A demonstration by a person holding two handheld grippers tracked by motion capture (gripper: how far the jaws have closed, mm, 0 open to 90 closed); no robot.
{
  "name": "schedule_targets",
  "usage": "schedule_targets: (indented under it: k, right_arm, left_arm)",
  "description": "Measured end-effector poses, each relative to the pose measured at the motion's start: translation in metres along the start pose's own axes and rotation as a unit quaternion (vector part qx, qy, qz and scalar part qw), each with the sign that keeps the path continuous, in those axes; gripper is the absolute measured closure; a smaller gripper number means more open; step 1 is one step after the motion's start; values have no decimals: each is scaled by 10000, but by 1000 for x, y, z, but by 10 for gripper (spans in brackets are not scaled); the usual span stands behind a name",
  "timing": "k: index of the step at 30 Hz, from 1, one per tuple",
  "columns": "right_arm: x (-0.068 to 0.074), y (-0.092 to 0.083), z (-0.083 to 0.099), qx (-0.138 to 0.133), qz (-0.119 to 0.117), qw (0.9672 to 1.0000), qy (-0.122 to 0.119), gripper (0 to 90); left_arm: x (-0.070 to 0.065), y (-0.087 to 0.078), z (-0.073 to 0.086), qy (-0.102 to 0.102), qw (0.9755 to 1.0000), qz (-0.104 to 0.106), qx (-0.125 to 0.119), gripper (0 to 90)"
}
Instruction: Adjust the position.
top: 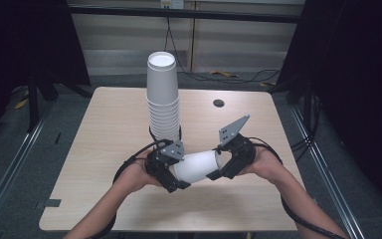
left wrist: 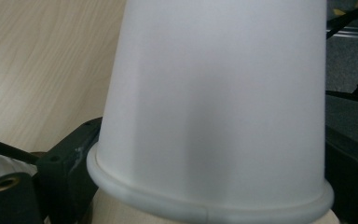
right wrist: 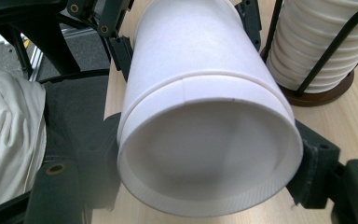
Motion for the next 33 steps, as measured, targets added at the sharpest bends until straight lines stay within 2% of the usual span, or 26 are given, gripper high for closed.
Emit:
schedule_targets:
  k: [3, 7, 14, 18, 21, 25, 29, 32, 33]
  right_arm:
    - [0, 1, 0, -6, -21, 10000, -14, 253]
    - [0, 2, -1, 11, -14, 10000, 1, 258]
    - [1, 4, -2, -43, 91, 9999, -78, 246]
    - [0, 4, -2, -195, 382, 9990, -108, 180]
    - [-2, 0, -2, -293, 425, 9986, -87, 173]
    - [-3, -2, 0, -295, 505, 9983, -81, 157]
    - [-2, -3, 0, -227, 555, 9981, -109, 150]
    - [-1, -4, -1, -70, 575, 9982, -171, 146]
    - [0, -3, -3, 107, 659, 9974, -279, 140]
  left_arm:
    - [-1, 0, 0, 39, 10000, -18, 40, 90]
    - [-1, -1, 0, -59, 9999, -62, 57, 131]
    - [-1, -6, -1, -54, 9997, -170, 136, 164]
    - [2, -11, -1, -124, 9995, -216, 168, 164]
    - [3, -13, 0, -130, 9994, -251, 203, 163]
    - [3, -14, 1, -158, 9991, -255, 287, 162]
    - [2, -14, 1, -153, 9988, -259, 392, 159]
    - [2, -13, 0, -149, 9983, -268, 503, 158]
    - [2, -12, 0, -123, 9978, -242, 600, 158]
Point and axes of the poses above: each handheld gripper's, and its own axes: y roughly forward along the jaws, z roughly out of its underside, x roughly to its left, the point moved 3 cm from there along y, roughly forward along the jaws, and after that the axes turned 13 degrees about -x, right-handed, at the moved point
